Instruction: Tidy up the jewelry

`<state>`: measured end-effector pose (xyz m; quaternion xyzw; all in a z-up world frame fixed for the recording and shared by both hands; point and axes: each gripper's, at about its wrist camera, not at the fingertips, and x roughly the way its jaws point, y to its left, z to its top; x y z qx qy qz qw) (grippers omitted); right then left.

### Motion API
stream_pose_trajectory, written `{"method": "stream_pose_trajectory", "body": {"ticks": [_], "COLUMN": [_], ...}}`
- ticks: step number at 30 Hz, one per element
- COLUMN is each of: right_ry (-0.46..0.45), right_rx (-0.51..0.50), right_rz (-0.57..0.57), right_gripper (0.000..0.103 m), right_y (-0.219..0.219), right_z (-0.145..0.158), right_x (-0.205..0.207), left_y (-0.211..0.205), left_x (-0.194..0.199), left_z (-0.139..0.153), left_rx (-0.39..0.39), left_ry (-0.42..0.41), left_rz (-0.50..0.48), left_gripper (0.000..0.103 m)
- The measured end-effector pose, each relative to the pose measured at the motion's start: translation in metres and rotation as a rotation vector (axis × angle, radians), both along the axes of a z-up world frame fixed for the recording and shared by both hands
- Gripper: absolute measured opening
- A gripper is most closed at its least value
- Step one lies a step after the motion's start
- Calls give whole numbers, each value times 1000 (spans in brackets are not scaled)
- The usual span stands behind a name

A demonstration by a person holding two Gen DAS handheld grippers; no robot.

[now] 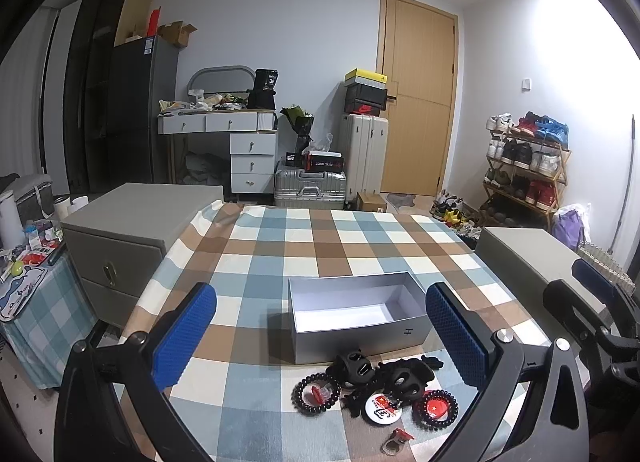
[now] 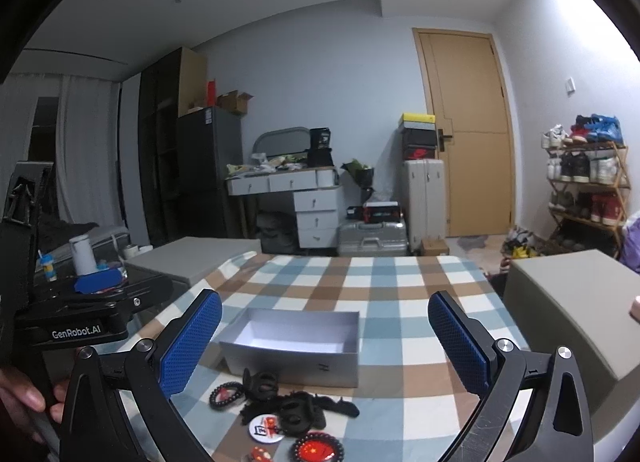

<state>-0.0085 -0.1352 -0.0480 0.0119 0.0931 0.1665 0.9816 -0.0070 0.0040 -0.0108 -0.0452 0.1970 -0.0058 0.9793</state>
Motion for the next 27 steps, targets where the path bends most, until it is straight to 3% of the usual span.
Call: {"method": "stream_pose_trajectory", "body": {"ticks": [27], "right_ry": [14], "right_rx": [-11], "right_rz": [57], "right_gripper": [103], "right_y": [4], "right_z": [-1], "right_x": [1], "left_y": [-3], "left_x": [-1], "left_z": [0], "left_rx": [-11], "left_ry": [17], "left_rz": [-45], "left_gripper": [102]}}
